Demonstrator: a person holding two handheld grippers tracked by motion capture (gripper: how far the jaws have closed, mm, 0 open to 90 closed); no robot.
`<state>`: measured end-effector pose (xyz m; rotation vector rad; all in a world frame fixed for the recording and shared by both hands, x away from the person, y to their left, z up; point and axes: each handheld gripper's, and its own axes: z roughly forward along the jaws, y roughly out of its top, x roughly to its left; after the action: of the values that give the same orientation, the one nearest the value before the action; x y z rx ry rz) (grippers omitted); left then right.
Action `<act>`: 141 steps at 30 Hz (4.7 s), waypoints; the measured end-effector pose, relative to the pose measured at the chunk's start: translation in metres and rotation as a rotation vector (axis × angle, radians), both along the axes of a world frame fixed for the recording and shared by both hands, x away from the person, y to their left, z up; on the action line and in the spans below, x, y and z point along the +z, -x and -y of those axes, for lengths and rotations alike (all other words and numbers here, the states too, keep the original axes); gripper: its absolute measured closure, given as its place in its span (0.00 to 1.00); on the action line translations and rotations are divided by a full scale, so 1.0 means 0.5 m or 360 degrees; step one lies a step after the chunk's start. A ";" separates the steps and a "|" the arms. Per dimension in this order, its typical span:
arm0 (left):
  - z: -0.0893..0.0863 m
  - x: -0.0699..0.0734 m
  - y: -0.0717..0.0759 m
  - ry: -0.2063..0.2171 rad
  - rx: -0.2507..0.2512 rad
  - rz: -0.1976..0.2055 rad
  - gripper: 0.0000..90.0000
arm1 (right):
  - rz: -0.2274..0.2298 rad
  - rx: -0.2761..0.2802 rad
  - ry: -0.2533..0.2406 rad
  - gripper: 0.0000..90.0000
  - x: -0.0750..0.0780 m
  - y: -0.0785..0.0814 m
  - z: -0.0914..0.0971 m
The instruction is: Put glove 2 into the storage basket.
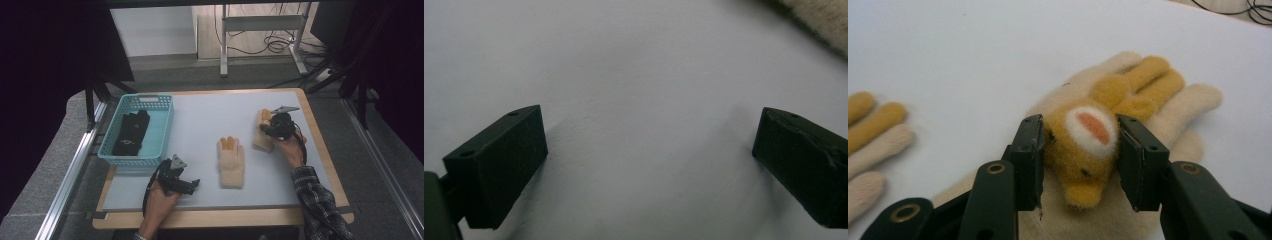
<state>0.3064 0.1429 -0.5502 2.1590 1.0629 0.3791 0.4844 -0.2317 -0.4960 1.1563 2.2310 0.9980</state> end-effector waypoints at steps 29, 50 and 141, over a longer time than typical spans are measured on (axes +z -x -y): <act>0.001 0.000 0.000 0.0006 0.0006 0.0003 0.01 | 0.0072 0.0537 -0.0154 0.62 0.137 0.255 -0.102; 0.000 0.000 0.000 -0.0004 -0.0002 0.0002 0.01 | -0.0147 0.0571 -0.0053 0.53 -0.003 0.236 -0.199; -0.046 -0.003 0.009 0.0008 0.0054 -0.0012 0.00 | -0.0004 0.0489 -0.0031 0.34 -0.022 0.271 -0.109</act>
<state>0.3017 0.1658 -0.5517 2.1417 1.1046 0.3837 0.3489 -0.1771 -0.5071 0.8363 2.4547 1.1362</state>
